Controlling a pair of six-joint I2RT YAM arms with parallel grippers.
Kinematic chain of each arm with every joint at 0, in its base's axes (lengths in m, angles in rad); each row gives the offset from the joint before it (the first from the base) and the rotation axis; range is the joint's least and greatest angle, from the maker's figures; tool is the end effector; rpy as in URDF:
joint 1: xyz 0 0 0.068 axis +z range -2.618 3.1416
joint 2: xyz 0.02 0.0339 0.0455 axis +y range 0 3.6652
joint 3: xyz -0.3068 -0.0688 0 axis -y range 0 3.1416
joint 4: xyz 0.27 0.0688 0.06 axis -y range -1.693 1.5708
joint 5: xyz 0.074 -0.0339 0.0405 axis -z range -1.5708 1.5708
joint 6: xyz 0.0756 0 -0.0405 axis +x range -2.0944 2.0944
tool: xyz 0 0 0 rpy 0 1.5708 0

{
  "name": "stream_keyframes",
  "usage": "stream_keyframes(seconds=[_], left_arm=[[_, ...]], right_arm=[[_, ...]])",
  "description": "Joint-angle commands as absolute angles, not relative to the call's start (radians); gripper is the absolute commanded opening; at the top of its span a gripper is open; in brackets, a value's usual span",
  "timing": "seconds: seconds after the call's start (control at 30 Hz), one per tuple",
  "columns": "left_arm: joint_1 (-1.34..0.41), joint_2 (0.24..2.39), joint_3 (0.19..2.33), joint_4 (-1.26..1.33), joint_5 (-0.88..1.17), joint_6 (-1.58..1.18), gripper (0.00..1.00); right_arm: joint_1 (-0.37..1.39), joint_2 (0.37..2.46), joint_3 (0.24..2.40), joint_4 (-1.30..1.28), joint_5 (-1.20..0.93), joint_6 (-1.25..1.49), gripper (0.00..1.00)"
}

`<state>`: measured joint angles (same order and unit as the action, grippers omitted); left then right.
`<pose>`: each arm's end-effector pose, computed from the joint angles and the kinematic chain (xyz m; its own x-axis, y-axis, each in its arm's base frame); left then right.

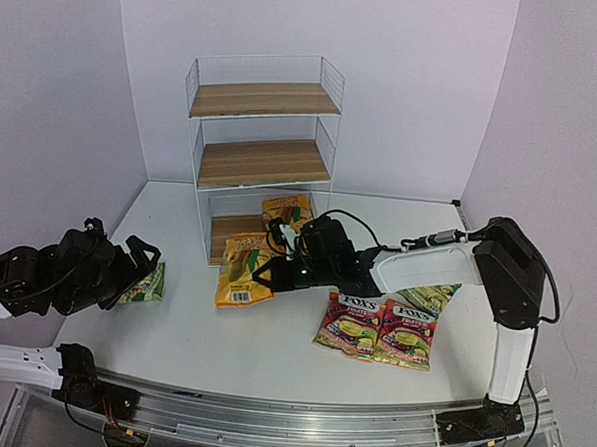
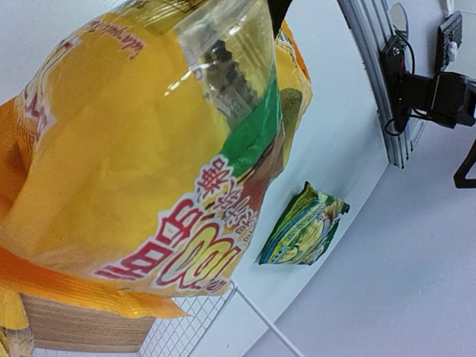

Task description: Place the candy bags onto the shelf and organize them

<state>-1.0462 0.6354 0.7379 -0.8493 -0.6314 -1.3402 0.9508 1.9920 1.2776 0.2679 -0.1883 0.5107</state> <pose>0.1060 -0.0942 0.2912 -0.5467 -0.6242 -0.5581 -0.2211 0.7505 -0.6228 0.2920 0.4334 0.1979 -0.6576 -0.0948 -0.7474 -0.6604 0.5498 0.5114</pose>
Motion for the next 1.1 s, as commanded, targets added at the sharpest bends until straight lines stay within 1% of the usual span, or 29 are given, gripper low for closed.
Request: stream_keyframes(seconds=[0.0,0.3,0.6,1.07], left_arm=[[-1.045,0.555,0.710,-0.897,-0.646,-1.354,1.00],[-1.045,0.552,0.707,-0.857,-0.632,-1.305,1.00],[-1.045,0.541,0.702,-0.821,-0.634,-1.261,1.00],[-1.045,0.527,0.690,-0.785,-0.619,-1.214,1.00]], right_arm=[[0.915,2.055,1.423,0.348,-0.201,0.392,0.00],[0.885,2.187,1.605,0.349,-0.136,0.262,0.00],[0.854,2.289,1.743,0.362,-0.154,0.210,0.00],[0.838,2.429,1.897,0.383,-0.190,0.143,0.00]])
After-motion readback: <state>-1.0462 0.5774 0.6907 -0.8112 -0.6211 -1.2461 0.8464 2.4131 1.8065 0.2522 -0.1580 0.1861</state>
